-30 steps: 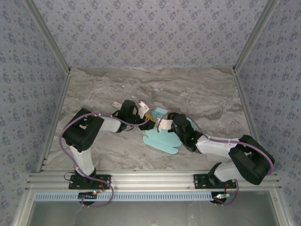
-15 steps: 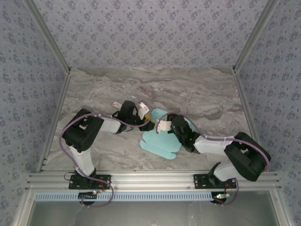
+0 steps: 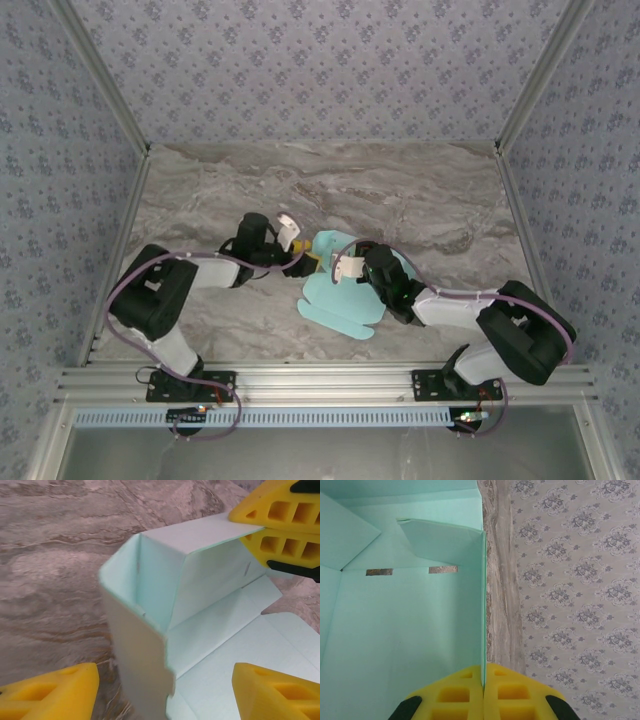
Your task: Fold the paper box
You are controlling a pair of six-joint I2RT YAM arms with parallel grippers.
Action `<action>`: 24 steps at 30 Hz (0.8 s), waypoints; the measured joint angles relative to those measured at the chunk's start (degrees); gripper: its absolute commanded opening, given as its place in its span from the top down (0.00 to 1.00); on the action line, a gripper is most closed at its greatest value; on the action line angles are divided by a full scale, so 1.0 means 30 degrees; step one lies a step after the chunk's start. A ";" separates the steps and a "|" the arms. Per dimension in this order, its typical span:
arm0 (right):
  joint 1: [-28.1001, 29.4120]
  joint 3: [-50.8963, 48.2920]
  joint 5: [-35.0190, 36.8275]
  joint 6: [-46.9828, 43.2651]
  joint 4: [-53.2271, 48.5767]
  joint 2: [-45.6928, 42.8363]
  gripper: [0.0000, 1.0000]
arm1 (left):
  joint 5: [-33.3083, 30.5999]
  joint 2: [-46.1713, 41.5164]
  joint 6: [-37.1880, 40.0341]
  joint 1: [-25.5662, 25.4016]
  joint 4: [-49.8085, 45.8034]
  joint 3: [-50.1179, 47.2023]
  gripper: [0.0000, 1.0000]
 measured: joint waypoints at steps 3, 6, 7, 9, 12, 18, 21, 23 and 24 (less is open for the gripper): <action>0.0000 0.0000 0.0000 0.0000 0.0000 0.0000 1.00 | 0.0015 -0.0750 -0.0350 0.0678 0.0525 -0.0933 0.30; 0.0000 0.0000 -0.0015 0.0007 0.0000 0.0000 1.00 | -0.0087 -0.1370 -0.0947 0.1093 0.1355 -0.1800 0.35; 0.0000 0.0000 -0.0015 0.0007 0.0000 0.0000 1.00 | -0.0240 -0.1486 -0.1151 0.1224 0.1683 -0.2047 0.37; 0.0000 0.0000 -0.0015 0.0007 0.0000 0.0000 1.00 | -0.0750 -0.1545 -0.1566 0.1464 0.1982 -0.2244 0.39; 0.0000 0.0000 -0.0029 0.0007 0.0007 0.0000 1.00 | -0.1341 -0.1209 -0.1923 0.1880 0.2047 -0.2025 0.41; 0.0000 0.0000 -0.0029 0.0007 0.0007 -0.0007 1.00 | -0.1311 0.1100 -0.1887 0.1384 0.1486 0.0044 0.39; 0.0000 0.0000 -0.0022 0.0000 0.0007 -0.0007 1.00 | -0.0874 0.1545 -0.1654 0.0707 0.1071 0.0525 0.39; 0.0007 0.0000 0.0015 0.0000 0.0000 -0.0007 1.00 | -0.0459 0.1800 -0.1566 0.0313 0.0896 0.0831 0.39; 0.0007 0.0000 0.0029 0.0000 0.0000 -0.0007 1.00 | -0.0262 0.1887 -0.1494 0.0153 0.0838 0.0976 0.38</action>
